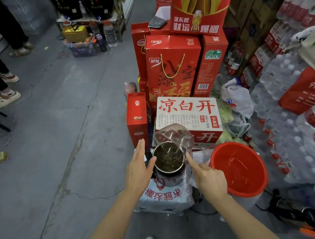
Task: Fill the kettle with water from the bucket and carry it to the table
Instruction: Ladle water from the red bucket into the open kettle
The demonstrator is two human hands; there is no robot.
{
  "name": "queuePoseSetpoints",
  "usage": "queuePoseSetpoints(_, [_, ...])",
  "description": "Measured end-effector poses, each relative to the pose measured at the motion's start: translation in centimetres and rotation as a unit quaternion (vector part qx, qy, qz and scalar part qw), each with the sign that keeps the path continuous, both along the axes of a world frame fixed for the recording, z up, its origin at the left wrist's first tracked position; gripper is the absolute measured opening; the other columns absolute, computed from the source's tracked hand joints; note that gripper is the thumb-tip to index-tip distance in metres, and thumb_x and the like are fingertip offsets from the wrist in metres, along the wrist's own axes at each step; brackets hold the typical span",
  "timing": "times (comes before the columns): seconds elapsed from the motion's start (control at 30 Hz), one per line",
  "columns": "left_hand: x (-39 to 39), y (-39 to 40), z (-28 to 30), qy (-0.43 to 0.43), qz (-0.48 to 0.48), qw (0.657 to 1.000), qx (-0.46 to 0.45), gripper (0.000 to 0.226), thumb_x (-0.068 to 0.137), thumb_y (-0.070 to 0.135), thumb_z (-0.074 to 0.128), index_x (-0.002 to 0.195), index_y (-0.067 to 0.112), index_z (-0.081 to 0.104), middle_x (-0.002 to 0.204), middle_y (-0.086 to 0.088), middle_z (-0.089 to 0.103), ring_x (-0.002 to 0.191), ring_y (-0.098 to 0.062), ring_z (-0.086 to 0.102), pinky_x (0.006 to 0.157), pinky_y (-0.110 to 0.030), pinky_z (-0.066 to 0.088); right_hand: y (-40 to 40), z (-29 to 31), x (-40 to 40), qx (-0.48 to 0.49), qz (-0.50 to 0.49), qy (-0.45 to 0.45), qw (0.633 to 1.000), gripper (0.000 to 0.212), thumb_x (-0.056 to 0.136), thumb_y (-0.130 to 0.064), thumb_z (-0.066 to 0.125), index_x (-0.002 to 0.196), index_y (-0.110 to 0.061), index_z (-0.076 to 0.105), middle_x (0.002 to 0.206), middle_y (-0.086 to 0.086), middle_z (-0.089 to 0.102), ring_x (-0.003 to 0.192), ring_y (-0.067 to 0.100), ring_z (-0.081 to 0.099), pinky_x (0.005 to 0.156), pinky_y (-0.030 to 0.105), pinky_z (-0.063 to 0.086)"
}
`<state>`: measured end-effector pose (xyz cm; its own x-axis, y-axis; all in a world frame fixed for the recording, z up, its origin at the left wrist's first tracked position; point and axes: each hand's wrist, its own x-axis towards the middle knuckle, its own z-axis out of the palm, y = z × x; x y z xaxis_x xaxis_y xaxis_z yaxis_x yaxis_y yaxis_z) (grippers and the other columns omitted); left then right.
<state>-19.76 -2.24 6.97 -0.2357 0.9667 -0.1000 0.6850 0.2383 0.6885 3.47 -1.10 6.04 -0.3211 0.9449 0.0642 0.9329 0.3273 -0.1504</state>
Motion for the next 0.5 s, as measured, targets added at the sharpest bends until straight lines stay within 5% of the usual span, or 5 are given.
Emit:
queuePoseSetpoints(0.27, [0.3, 0.0, 0.0, 0.001, 0.008, 1.000, -0.004, 0.073, 0.097, 0.038, 0.052, 0.157, 0.025, 0.012, 0.163, 0.006, 0.020, 0.146, -0.017, 0.030, 0.111, -0.038, 0.035, -0.3, -0.5, -0.5, -0.026, 0.033, 0.007, 0.999, 0.091, 0.041, 0.003, 0.091, 0.128, -0.019, 0.073, 0.048, 0.003, 0.058, 0.027, 0.018, 0.048, 0.038, 0.018, 0.018])
queuePoseSetpoints(0.4, [0.6, 0.1, 0.1, 0.007, 0.005, 1.000, 0.000, 0.076, 0.096, 0.037, 0.055, 0.157, 0.027, 0.011, 0.163, 0.008, 0.022, 0.144, -0.016, 0.033, 0.108, -0.038, 0.039, -0.5, -0.6, 0.5, -0.031, -0.051, 0.135, 0.989, 0.077, 0.076, -0.010, 0.081, 0.145, -0.034, 0.055, 0.050, 0.003, 0.059, 0.032, 0.022, 0.053, 0.031, 0.028, 0.033])
queuePoseSetpoints(0.47, [0.8, 0.1, 0.1, 0.010, 0.006, 1.000, -0.005, 0.077, 0.096, 0.036, 0.056, 0.157, 0.027, 0.010, 0.163, 0.008, 0.021, 0.144, -0.017, 0.034, 0.107, -0.037, 0.040, -0.7, -0.3, 1.2, -0.124, -0.158, 0.332, 0.922, 0.065, 0.093, -0.017, 0.069, 0.145, -0.046, 0.042, 0.054, 0.002, 0.065, 0.041, 0.024, 0.057, 0.040, 0.035, 0.050])
queuePoseSetpoints(0.5, [0.9, 0.2, 0.1, 0.011, 0.005, 1.000, -0.004, 0.077, 0.095, 0.036, 0.056, 0.157, 0.027, 0.011, 0.163, 0.008, 0.021, 0.143, -0.018, 0.035, 0.107, -0.038, 0.040, -1.0, 0.0, 1.7, -0.174, -0.213, 0.450, 0.850, 0.064, 0.096, -0.013, 0.066, 0.145, -0.044, 0.040, 0.057, 0.003, 0.068, 0.043, 0.024, 0.055, 0.040, 0.033, 0.052])
